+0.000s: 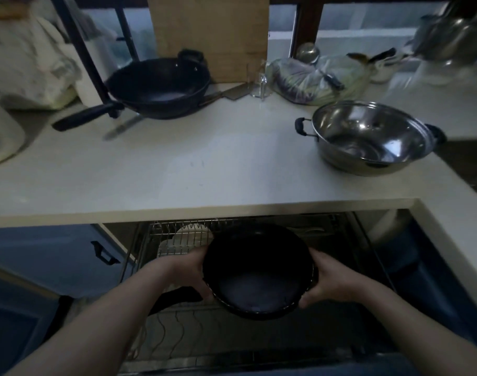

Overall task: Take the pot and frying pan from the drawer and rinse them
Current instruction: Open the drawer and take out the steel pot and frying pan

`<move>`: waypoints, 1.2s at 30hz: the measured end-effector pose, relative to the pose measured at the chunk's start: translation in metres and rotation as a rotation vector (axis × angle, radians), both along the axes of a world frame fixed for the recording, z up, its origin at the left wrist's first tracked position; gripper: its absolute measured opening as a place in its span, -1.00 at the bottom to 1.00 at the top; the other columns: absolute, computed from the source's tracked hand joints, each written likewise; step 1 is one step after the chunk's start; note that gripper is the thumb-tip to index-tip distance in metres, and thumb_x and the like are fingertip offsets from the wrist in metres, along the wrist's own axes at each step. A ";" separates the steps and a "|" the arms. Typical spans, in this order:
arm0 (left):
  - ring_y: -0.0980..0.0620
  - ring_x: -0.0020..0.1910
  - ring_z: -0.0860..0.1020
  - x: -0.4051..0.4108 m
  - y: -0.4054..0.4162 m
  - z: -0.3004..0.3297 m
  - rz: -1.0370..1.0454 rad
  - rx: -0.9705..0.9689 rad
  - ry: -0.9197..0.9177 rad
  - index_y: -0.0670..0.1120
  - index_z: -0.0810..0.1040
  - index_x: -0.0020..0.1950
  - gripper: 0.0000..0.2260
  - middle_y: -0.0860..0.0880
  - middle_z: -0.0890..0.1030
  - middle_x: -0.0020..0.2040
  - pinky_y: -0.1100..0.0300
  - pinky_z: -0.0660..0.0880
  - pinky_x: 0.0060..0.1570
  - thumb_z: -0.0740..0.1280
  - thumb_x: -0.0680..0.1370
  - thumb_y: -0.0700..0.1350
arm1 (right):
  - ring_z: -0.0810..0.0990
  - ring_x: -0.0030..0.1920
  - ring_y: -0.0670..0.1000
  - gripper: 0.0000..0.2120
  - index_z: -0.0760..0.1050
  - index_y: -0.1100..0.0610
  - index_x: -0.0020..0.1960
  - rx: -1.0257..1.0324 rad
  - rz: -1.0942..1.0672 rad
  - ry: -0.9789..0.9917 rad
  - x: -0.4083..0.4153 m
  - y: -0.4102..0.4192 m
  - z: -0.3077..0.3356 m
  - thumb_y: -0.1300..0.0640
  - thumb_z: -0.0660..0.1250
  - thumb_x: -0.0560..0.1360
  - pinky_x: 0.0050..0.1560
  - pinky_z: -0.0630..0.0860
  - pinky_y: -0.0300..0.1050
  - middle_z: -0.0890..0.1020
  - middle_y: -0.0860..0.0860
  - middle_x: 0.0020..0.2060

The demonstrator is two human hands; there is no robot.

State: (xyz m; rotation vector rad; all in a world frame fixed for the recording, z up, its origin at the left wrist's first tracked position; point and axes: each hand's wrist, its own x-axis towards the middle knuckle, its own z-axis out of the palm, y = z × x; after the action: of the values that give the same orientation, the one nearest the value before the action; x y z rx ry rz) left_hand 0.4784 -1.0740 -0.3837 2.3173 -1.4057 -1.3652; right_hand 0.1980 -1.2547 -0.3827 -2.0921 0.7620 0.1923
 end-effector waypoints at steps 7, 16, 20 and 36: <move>0.12 0.42 0.20 -0.015 0.030 0.066 -0.103 0.017 -0.008 -0.05 0.02 0.55 -0.09 0.05 0.22 0.48 0.36 0.21 0.27 0.54 0.39 -0.16 | 0.43 0.26 -0.14 -0.11 0.31 -0.08 0.35 0.010 -0.027 0.048 -0.025 0.045 0.065 -0.09 0.66 0.12 0.26 0.44 -0.19 0.43 -0.18 0.22; 0.03 0.48 0.13 0.002 0.067 0.134 -0.080 -0.117 0.051 0.01 -0.07 0.57 0.16 0.06 0.12 0.52 0.16 0.20 0.44 0.64 0.19 -0.04 | 0.38 0.24 -0.22 -0.01 0.28 -0.22 0.32 -0.124 -0.126 -0.095 -0.033 0.092 0.128 -0.18 0.67 -0.01 0.22 0.42 -0.27 0.41 -0.22 0.20; 0.07 0.44 0.18 0.039 0.055 0.158 -0.031 -0.286 -0.006 0.06 -0.01 0.54 0.10 0.09 0.18 0.42 0.19 0.21 0.41 0.64 0.21 -0.07 | 0.34 0.24 -0.23 0.03 0.22 -0.21 0.37 -0.181 -0.112 -0.208 0.011 0.069 0.152 -0.05 0.69 0.03 0.07 0.36 -0.44 0.37 -0.22 0.22; 0.01 0.37 0.28 0.174 -0.069 0.120 0.083 -0.207 -0.184 0.06 -0.14 0.55 0.10 0.09 0.10 0.41 0.22 0.33 0.31 0.59 0.27 -0.09 | 0.48 0.06 -0.12 -0.04 0.27 -0.23 0.27 -0.185 -0.026 -0.267 0.185 -0.098 0.094 -0.11 0.64 -0.04 -0.02 0.54 -0.21 0.41 -0.11 0.11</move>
State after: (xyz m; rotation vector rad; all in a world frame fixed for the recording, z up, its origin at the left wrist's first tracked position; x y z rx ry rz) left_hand 0.6522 -1.1434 -0.2636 2.3813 -1.4047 -0.9557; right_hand 0.3833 -1.3524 -0.2890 -2.2219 0.6644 -0.1763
